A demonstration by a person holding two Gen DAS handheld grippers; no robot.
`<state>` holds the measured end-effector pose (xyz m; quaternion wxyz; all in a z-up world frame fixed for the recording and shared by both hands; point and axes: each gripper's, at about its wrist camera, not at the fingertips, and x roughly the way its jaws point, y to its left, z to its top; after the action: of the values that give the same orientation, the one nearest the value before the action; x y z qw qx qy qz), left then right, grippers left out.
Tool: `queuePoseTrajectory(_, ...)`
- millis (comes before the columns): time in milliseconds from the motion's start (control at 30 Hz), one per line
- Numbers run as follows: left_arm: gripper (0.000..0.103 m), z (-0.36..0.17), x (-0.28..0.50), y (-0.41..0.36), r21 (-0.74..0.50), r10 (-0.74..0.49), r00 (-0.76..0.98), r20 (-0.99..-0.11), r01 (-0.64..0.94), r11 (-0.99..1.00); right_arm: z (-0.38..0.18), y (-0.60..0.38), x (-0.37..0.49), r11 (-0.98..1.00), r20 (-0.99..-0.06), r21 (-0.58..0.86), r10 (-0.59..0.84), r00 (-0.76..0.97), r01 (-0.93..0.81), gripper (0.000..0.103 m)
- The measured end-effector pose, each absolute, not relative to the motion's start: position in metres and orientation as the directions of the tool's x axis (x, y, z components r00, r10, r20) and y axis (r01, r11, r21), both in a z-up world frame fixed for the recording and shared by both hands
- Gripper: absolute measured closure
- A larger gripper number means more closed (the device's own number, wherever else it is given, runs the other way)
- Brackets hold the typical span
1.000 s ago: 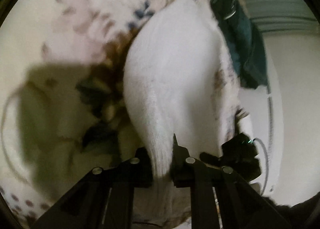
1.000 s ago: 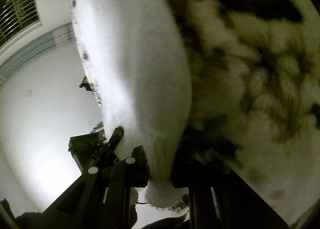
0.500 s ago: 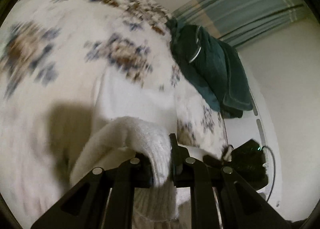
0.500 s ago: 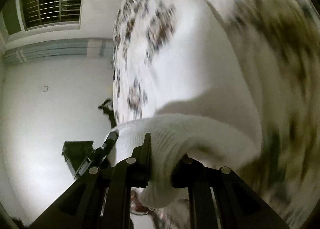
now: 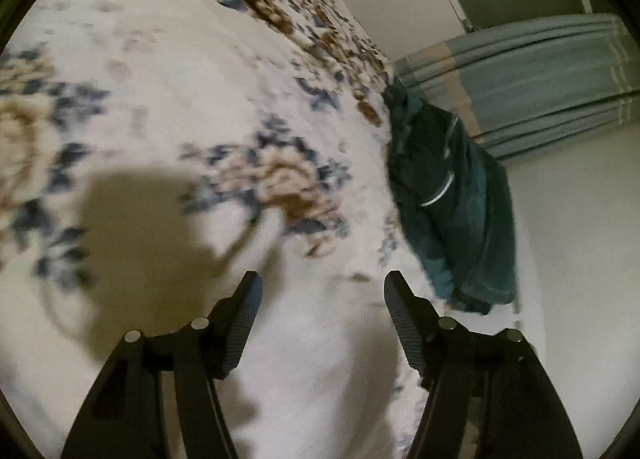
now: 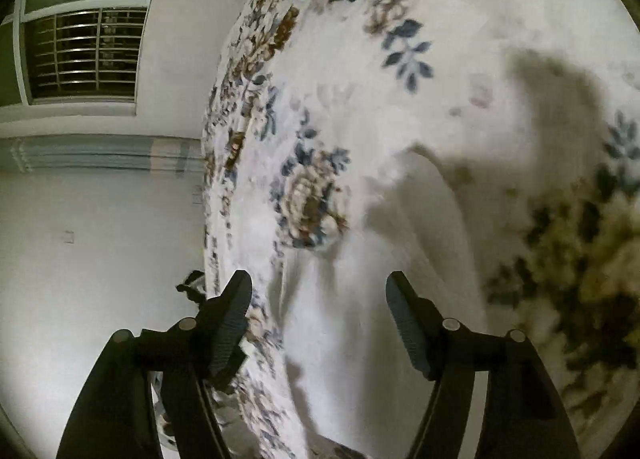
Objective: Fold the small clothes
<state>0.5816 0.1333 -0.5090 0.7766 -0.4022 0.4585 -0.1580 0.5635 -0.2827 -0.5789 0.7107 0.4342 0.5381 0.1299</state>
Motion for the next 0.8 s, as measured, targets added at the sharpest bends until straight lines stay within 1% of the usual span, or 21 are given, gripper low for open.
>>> queuePoseTrajectory(33,0.038,-0.513,0.571,0.136,-0.757,-0.606,0.521,-0.601,-0.128,0.640,-0.584,-0.283,0.550,0.616,-0.677,0.735,0.643,0.359,0.284,0.031)
queuePoseTrajectory(67,0.037,-0.519,0.559,0.139,-0.746,-0.602,0.508,-0.616,-0.132,0.652,-0.593,-0.283,0.535,0.638,-0.701,0.713,0.635,0.326,0.290,0.031)
queuePoseTrajectory(167,0.037,-0.548,0.537,0.137,-0.722,-0.616,0.430,-0.660,-0.137,0.678,-0.626,-0.280,0.503,0.659,-0.729,0.683,0.644,0.232,0.314,0.031)
queuePoseTrajectory(233,0.037,-0.569,0.536,0.129,-0.723,-0.641,0.373,-0.671,-0.139,0.676,-0.649,-0.276,0.492,0.640,-0.710,0.698,0.675,0.199,0.322,0.025)
queuePoseTrajectory(333,0.037,-0.598,0.548,0.109,-0.743,-0.696,0.281,-0.661,-0.116,0.659,-0.679,-0.267,0.488,0.607,-0.678,0.722,0.715,0.167,0.331,0.021)
queuePoseTrajectory(367,0.036,-0.604,0.552,0.102,-0.751,-0.711,0.260,-0.653,-0.103,0.652,-0.687,-0.264,0.490,0.600,-0.672,0.727,0.722,0.165,0.335,0.014)
queuePoseTrajectory(400,0.036,-0.609,0.558,0.093,-0.759,-0.726,0.240,-0.644,-0.084,0.646,-0.692,-0.261,0.492,0.593,-0.665,0.732,0.729,0.163,0.336,0.011)
queuePoseTrajectory(500,0.037,-0.604,0.561,0.079,-0.766,-0.735,0.252,-0.629,-0.039,0.642,-0.706,-0.251,0.500,0.544,-0.621,0.761,0.768,0.155,0.353,0.009)
queuePoseTrajectory(533,0.046,-0.600,0.559,0.076,-0.763,-0.732,0.261,-0.629,-0.025,0.646,-0.706,-0.249,0.502,0.535,-0.615,0.766,0.772,0.162,0.358,0.011)
queuePoseTrajectory(567,0.070,-0.594,0.558,0.074,-0.765,-0.735,0.270,-0.622,-0.008,0.644,-0.704,-0.246,0.504,0.545,-0.625,0.758,0.764,0.160,0.357,0.014)
queuePoseTrajectory(600,0.071,-0.588,0.555,0.074,-0.763,-0.731,0.286,-0.620,-0.003,0.646,-0.701,-0.245,0.504,0.547,-0.624,0.760,0.764,0.161,0.351,0.036)
queuePoseTrajectory(633,0.074,-0.583,0.553,0.077,-0.768,-0.732,0.301,-0.611,-0.003,0.640,-0.699,-0.244,0.502,0.541,-0.618,0.764,0.770,0.159,0.350,0.052)
queuePoseTrajectory(733,0.076,-0.563,0.540,0.088,-0.805,-0.758,0.330,-0.563,-0.012,0.593,-0.678,-0.242,0.490,0.557,-0.622,0.768,0.765,0.165,0.314,0.058)
queuePoseTrajectory(800,0.076,-0.546,0.518,0.089,-0.795,-0.751,0.327,-0.573,-0.001,0.606,-0.660,-0.238,0.471,0.567,-0.623,0.771,0.765,0.162,0.290,0.059)
